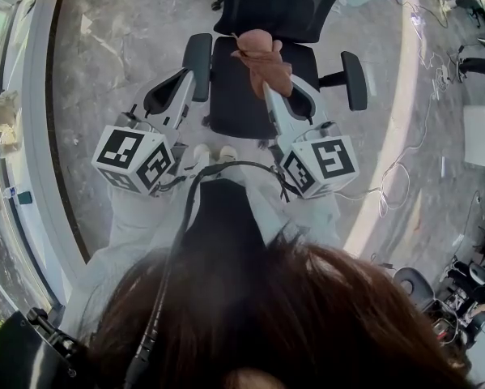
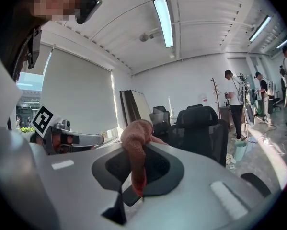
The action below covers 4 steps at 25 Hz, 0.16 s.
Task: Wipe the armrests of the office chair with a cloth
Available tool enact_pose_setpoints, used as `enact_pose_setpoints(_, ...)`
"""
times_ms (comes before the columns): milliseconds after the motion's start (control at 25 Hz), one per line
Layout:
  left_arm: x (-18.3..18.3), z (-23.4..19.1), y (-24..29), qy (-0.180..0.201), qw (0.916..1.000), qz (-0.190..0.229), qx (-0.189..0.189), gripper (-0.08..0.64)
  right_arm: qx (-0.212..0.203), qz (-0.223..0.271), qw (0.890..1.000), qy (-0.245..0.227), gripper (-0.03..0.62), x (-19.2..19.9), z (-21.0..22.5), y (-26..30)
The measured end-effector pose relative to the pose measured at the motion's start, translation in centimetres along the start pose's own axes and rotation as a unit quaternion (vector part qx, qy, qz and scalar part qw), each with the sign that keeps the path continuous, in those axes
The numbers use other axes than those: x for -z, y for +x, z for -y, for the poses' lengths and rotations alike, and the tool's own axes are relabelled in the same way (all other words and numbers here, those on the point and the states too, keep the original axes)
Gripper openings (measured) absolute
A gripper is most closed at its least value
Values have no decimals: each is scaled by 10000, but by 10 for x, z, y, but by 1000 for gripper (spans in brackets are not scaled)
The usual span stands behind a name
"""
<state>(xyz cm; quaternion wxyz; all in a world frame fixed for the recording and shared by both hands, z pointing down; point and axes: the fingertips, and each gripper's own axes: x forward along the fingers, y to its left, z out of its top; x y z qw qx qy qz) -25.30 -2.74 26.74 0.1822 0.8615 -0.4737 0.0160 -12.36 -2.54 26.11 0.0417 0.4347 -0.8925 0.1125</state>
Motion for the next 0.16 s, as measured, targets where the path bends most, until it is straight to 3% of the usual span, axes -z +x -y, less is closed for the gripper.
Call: enact_pose_setpoints(160, 2, 0, -4, -14, 10000, -3, -25, 3, 3, 8, 10000, -18, 34, 1, -4, -2)
